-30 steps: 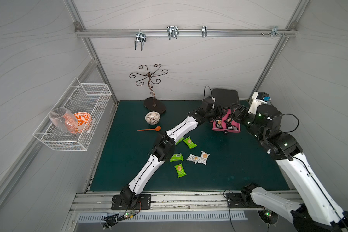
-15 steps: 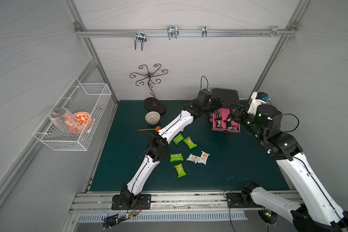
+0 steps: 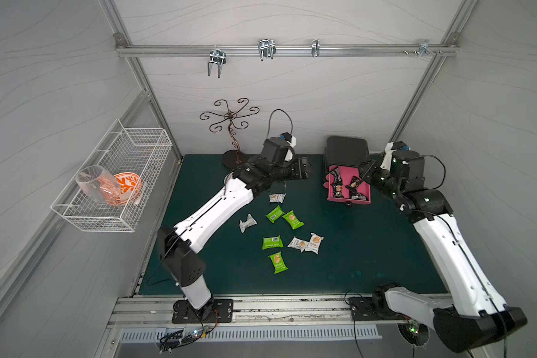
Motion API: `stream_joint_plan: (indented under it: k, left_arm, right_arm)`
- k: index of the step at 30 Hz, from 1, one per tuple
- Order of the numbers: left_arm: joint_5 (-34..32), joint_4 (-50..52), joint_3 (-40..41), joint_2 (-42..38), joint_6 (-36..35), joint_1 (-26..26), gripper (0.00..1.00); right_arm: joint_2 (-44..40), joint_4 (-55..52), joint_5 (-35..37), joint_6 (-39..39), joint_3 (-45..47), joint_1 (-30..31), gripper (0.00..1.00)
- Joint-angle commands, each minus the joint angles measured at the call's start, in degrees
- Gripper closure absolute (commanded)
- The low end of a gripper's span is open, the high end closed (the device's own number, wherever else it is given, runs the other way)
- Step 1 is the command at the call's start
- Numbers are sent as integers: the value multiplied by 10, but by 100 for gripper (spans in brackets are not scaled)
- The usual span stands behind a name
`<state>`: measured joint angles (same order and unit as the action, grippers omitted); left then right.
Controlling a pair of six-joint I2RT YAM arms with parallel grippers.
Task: Place the cookies into the drawer by color
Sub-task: Adjust the cookie in the drawer.
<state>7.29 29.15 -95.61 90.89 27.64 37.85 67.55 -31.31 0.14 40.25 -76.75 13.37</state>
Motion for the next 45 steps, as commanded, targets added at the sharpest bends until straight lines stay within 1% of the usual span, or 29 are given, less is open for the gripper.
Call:
stream_joint_plan:
  k: [1, 2, 4, 8, 11, 14, 16, 19, 22, 25, 31, 34, 37, 40, 42, 45]
  left_arm:
    - [-12, 53, 69, -61, -95, -6, 25]
    - [-2, 63, 92, -86, -104, -6, 26]
    - [18, 76, 128, -122, -108, -6, 26]
    - [65, 77, 189, -177, -91, -6, 19]
    - [76, 53, 225, -201, -66, -5, 15]
    - [80, 53, 227, -202, -59, -5, 13]
    - [82, 65, 216, -195, -67, -5, 12]
    - [87, 88, 194, -178, -85, -5, 11]
    - [93, 100, 178, -168, -95, -5, 10]
    - [97, 98, 175, -164, -95, -5, 9]
    - [98, 92, 170, -152, -81, -5, 9]
    - [98, 92, 161, -145, -82, -5, 9]
    - [95, 94, 153, -137, -85, -5, 9]
    - [96, 95, 148, -129, -86, -5, 9]
    - [96, 96, 146, -125, -89, -5, 9]
    - [94, 101, 141, -119, -95, -5, 9]
  right_arm:
    - [63, 64, -105, 71, 27, -37, 94]
    - [86, 82, -120, 80, 30, -45, 100]
    - [128, 108, -141, 93, 24, -53, 100]
    - [205, 123, -160, 104, -15, -56, 100]
    - [243, 150, -162, 129, -20, -56, 100]
    - [278, 167, -176, 150, -23, -58, 100]
    - [297, 181, -190, 160, -24, -58, 100]
    - [315, 180, -187, 163, -28, -60, 100]
    - [321, 179, -173, 166, -20, -65, 100]
    - [327, 153, -159, 163, -20, -75, 100]
    - [304, 114, -89, 127, -8, -92, 100]
    - [289, 114, -92, 110, -8, -92, 100]
    - [261, 129, -106, 96, 4, -74, 100]
    - [232, 138, -102, 71, 23, -38, 100]
    - [230, 139, -110, 67, 29, -24, 100]
    - [241, 140, -101, 73, 38, -23, 100]
